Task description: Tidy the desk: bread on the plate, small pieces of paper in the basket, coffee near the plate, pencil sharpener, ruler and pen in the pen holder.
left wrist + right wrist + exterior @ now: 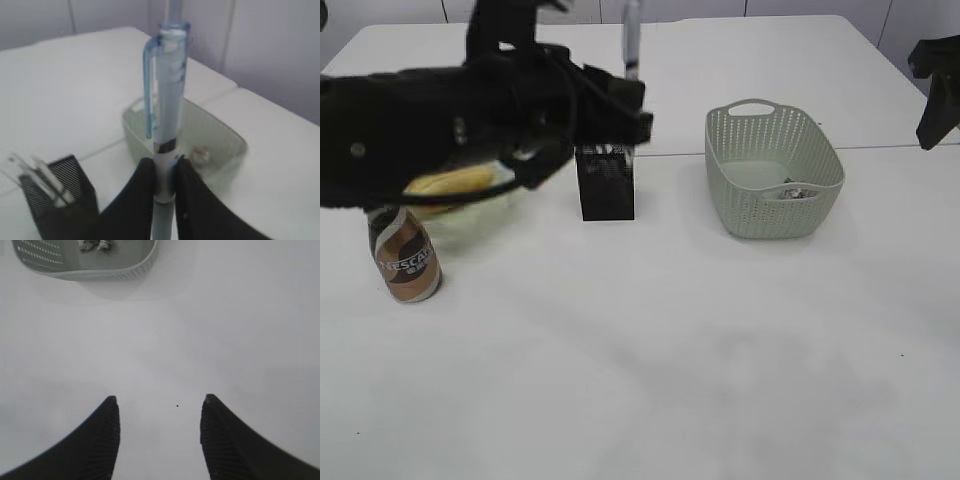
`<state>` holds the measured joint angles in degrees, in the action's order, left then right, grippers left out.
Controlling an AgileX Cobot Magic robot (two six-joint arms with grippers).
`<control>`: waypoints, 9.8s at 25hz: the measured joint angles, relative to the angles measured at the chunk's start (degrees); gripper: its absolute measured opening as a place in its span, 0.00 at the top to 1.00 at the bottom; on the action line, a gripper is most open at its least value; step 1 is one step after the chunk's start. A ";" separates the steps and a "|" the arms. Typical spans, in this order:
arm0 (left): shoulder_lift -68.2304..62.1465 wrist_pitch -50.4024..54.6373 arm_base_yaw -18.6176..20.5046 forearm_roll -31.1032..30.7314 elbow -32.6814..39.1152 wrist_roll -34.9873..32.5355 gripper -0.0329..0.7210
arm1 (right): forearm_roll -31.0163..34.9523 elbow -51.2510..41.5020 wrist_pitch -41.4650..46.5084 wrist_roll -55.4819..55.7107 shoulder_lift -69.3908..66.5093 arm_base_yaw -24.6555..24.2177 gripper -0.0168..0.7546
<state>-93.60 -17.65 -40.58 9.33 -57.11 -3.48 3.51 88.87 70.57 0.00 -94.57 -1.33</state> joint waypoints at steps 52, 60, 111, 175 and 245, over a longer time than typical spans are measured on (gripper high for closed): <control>-34.06 -1.99 13.28 3.04 -26.66 2.75 0.62 | -2.74 0.00 -0.53 -0.58 0.00 0.00 0.48; -33.11 4.27 13.28 3.24 -26.89 2.84 0.31 | -2.74 0.00 -0.79 -0.58 0.00 0.00 0.48; 6.02 88.22 13.88 -12.33 -26.89 16.97 0.32 | 9.91 -15.45 0.65 -2.96 23.90 12.17 0.37; 92.88 80.80 1.16 -9.33 27.11 6.00 0.40 | 9.96 -60.40 -3.20 -17.75 95.61 12.28 0.37; 92.88 80.80 29.39 -9.33 27.11 6.00 0.45 | 9.96 -60.40 -3.20 -17.70 95.61 -2.82 0.37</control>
<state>-0.71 63.15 -11.19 0.00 -30.00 2.53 13.47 28.47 67.38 -17.70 1.04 -4.16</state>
